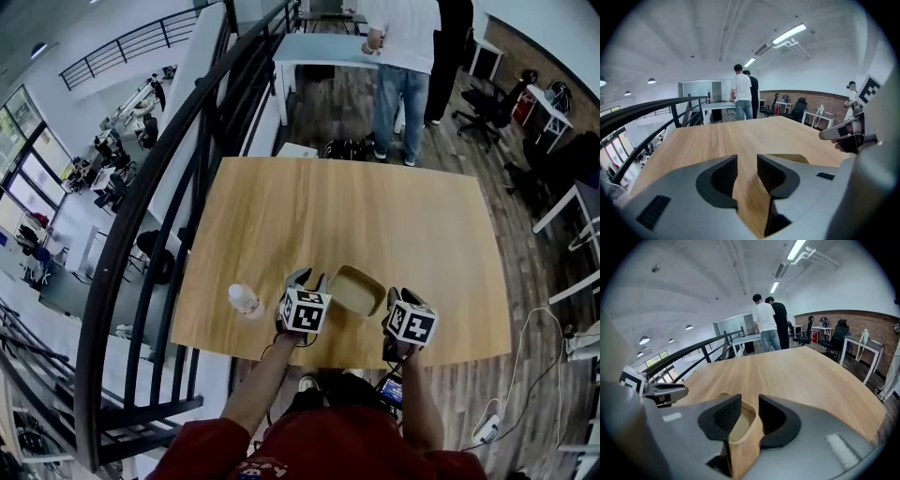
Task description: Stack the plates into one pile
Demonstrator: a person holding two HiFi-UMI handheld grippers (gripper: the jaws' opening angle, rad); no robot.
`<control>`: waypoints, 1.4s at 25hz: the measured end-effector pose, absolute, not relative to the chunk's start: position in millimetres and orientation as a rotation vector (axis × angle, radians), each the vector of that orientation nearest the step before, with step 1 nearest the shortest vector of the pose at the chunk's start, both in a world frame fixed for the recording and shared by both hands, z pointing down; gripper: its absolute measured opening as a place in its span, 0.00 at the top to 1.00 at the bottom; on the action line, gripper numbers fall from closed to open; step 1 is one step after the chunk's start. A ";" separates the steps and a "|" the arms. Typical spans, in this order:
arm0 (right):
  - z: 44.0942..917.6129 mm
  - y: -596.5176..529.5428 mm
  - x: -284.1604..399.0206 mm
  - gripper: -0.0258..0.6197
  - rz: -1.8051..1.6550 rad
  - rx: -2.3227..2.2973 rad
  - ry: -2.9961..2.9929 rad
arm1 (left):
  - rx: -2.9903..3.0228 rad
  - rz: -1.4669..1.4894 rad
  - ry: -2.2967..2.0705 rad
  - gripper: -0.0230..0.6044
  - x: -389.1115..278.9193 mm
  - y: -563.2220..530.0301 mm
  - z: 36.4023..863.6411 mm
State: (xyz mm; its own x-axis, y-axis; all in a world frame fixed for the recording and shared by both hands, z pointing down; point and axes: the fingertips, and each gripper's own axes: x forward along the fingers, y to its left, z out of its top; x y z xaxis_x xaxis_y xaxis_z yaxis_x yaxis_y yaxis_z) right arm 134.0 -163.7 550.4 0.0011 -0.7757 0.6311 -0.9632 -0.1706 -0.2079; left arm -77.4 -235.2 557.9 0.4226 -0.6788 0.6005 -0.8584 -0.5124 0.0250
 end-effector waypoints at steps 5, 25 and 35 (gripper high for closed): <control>511.8 -166.3 140.0 0.77 0.875 1.982 -1.955 | 2.392 0.691 -1.391 0.75 -82.8 -233.7 519.0; 302.4 -171.0 195.5 0.77 -0.081 2.092 -2.312 | 2.723 0.098 -1.676 0.76 -54.8 -202.9 317.8; 242.2 -152.2 181.8 0.77 -0.381 2.173 -2.424 | 2.747 -0.136 -1.972 0.85 -80.3 -175.7 243.2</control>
State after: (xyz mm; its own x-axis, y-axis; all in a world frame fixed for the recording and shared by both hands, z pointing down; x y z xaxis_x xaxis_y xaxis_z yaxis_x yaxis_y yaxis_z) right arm 181.8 -152.2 242.2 -0.1154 -0.9604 -0.2535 -0.9919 0.0978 0.0811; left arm -80.3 -175.7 243.2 0.3277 -0.9225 -0.2042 -0.9418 -0.3016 -0.1488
